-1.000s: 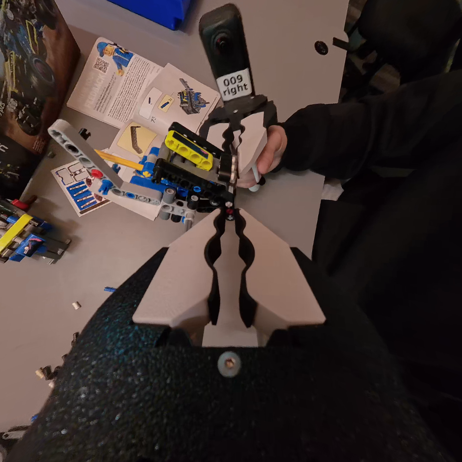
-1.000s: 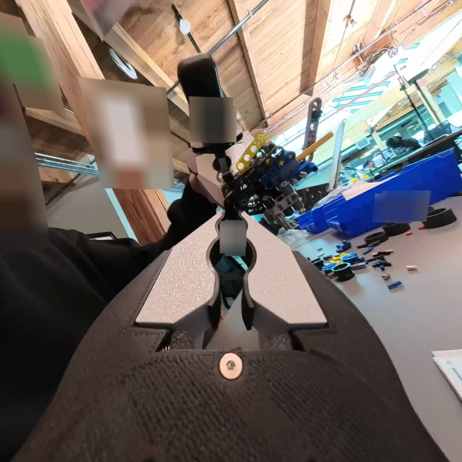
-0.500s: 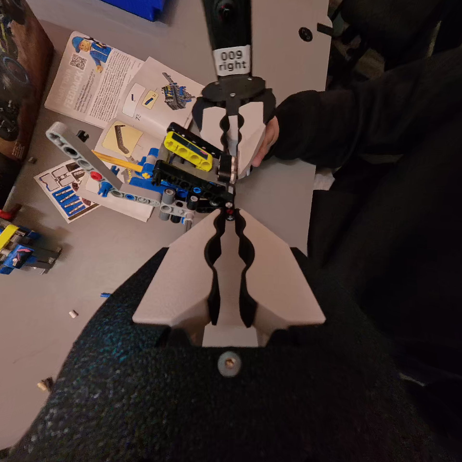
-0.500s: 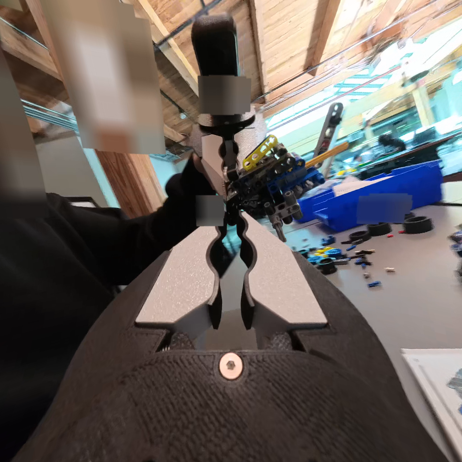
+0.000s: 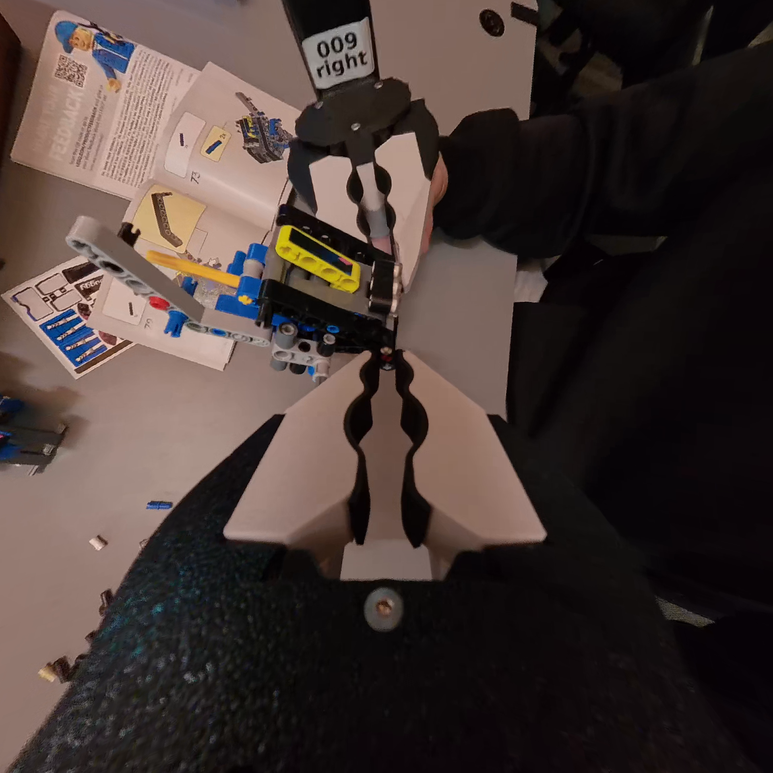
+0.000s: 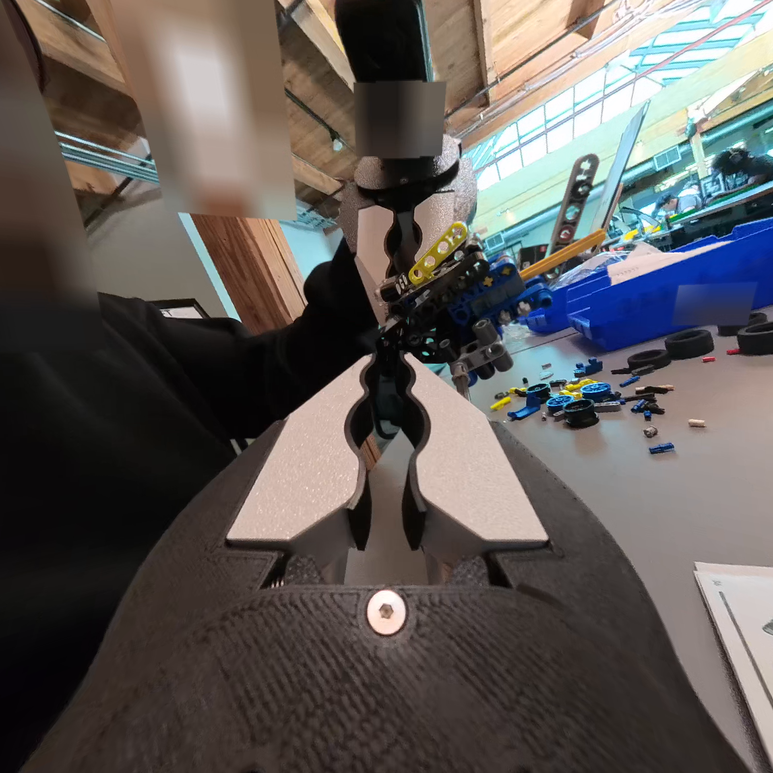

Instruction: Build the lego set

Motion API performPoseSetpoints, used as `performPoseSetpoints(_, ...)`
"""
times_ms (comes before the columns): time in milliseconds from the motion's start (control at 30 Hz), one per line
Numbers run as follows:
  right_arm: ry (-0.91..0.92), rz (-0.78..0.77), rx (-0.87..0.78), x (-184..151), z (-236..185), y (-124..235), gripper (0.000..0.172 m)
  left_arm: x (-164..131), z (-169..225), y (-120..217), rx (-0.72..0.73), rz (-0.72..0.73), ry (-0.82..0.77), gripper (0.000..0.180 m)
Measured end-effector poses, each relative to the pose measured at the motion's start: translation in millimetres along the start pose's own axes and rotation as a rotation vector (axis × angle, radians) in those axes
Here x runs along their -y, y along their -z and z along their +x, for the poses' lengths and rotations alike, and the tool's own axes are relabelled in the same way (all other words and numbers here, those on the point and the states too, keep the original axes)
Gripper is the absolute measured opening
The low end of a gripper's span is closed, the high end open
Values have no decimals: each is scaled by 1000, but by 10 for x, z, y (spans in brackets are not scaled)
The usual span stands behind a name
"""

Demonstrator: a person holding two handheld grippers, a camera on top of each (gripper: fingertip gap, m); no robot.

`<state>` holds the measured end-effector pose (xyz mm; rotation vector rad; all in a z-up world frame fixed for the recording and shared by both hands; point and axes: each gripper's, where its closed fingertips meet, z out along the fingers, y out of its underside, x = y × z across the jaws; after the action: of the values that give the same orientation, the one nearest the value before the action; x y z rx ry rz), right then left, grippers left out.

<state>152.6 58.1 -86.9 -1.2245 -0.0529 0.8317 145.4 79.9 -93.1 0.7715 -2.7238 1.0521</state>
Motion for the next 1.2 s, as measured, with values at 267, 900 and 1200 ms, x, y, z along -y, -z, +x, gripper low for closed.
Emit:
performPoseSetpoints(267, 43, -84, -84, -90, 96, 0, 6, -63, -67, -22, 55, -42, -19, 3)
performPoseSetpoints(900, 115, 8, -106, 16, 126, 11, 5, -13, -108, -9, 30, 61, 106, 4)
performPoseSetpoints(1200, 185, 21, -127, 110, 115, 28, 5, 61, -108, 25, 31, 115, 81, 4)
